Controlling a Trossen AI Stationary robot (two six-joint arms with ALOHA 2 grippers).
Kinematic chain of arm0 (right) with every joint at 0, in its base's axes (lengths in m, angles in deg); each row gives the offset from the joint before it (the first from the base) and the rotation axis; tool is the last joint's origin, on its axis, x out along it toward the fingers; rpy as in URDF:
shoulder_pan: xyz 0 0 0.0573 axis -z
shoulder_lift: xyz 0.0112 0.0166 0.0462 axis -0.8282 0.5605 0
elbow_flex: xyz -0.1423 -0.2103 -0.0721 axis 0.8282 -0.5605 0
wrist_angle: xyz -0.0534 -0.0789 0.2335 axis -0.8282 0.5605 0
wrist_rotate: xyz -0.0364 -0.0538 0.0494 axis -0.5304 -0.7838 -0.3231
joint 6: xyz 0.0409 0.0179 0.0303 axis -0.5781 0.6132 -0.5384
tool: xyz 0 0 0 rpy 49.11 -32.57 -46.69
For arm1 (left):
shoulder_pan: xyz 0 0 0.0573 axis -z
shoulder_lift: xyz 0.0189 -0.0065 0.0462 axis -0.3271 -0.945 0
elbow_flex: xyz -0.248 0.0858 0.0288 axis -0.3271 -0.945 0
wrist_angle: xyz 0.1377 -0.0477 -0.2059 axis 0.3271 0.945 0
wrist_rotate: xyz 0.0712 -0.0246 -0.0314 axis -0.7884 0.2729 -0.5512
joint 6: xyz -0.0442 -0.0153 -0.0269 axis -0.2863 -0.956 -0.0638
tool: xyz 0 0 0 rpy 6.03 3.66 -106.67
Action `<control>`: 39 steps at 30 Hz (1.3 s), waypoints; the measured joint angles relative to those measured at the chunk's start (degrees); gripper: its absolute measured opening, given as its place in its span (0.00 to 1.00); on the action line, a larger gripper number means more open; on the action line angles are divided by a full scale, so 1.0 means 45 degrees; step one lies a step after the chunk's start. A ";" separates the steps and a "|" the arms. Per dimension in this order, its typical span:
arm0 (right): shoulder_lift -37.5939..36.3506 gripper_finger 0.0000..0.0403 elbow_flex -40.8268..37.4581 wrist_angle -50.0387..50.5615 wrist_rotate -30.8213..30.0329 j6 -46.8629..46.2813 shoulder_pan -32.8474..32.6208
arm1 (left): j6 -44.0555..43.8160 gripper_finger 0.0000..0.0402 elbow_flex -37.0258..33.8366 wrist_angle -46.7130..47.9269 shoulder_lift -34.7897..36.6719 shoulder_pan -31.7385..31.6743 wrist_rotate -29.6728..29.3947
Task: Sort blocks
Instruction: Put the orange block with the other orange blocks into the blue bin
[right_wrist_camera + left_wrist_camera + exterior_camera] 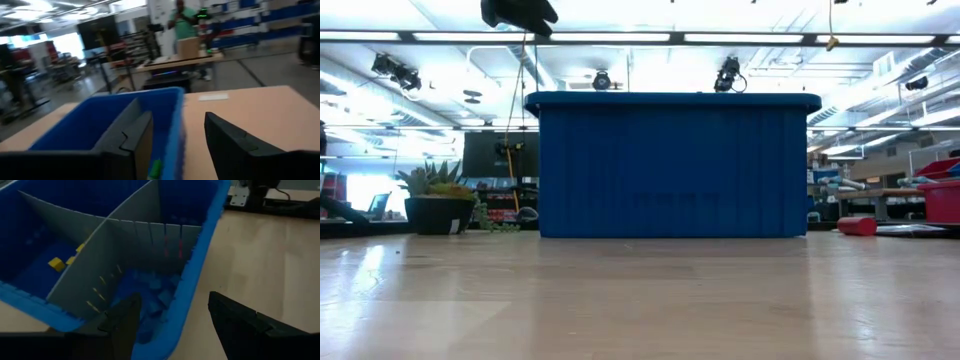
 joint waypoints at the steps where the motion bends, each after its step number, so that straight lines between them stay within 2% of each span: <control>1: -0.0189 0.41 -0.0087 0.0083 0.0000 -0.0001 0.0273 | 0.0000 0.60 -0.0112 -0.0126 0.0000 0.0074 0.0010; 10: -0.1388 0.37 -0.1314 0.0500 0.0011 0.0000 0.2071 | 0.0291 0.61 -0.0349 -0.1098 -0.0005 0.0393 0.0023; 18: -0.1632 0.34 -0.2629 0.0549 0.0083 0.0228 0.1905 | 0.0738 0.61 -0.0349 -0.1808 -0.0005 0.0393 0.0029; 20: -0.1620 0.33 -0.2789 0.0444 0.0901 0.0009 0.1464 | 0.0741 0.61 -0.0349 -0.1838 -0.0005 0.0393 0.0029; 24: -0.1620 0.32 -0.2650 -0.0355 0.4771 -0.0499 0.0837 | 0.0748 0.61 -0.0349 -0.1826 -0.0005 0.0393 0.0029; 26: -0.1596 0.31 -0.2376 -0.0180 0.6175 -0.0652 0.0740 | 0.0758 0.61 -0.0349 -0.1826 -0.0005 0.0393 0.0029; 30: -0.1625 0.31 -0.1774 0.2570 0.7593 -0.1884 0.0578 | 0.0767 0.61 -0.0349 -0.1817 -0.0005 0.0393 0.0033; 34: -0.1594 0.31 -0.0992 0.6594 0.9907 -0.4691 0.0699 | 0.0767 0.61 -0.0349 -0.1816 -0.0010 0.0393 0.0034; 36: -0.1525 0.31 -0.0512 0.8326 0.9428 -0.5653 0.0905 | 0.0750 0.61 -0.0349 -0.1830 -0.0010 0.0393 0.0034; 39: -0.1518 0.31 0.0119 1.1097 0.6742 -0.7673 0.1345 | 0.0741 0.61 -0.0349 -0.1867 -0.0010 0.0393 0.0034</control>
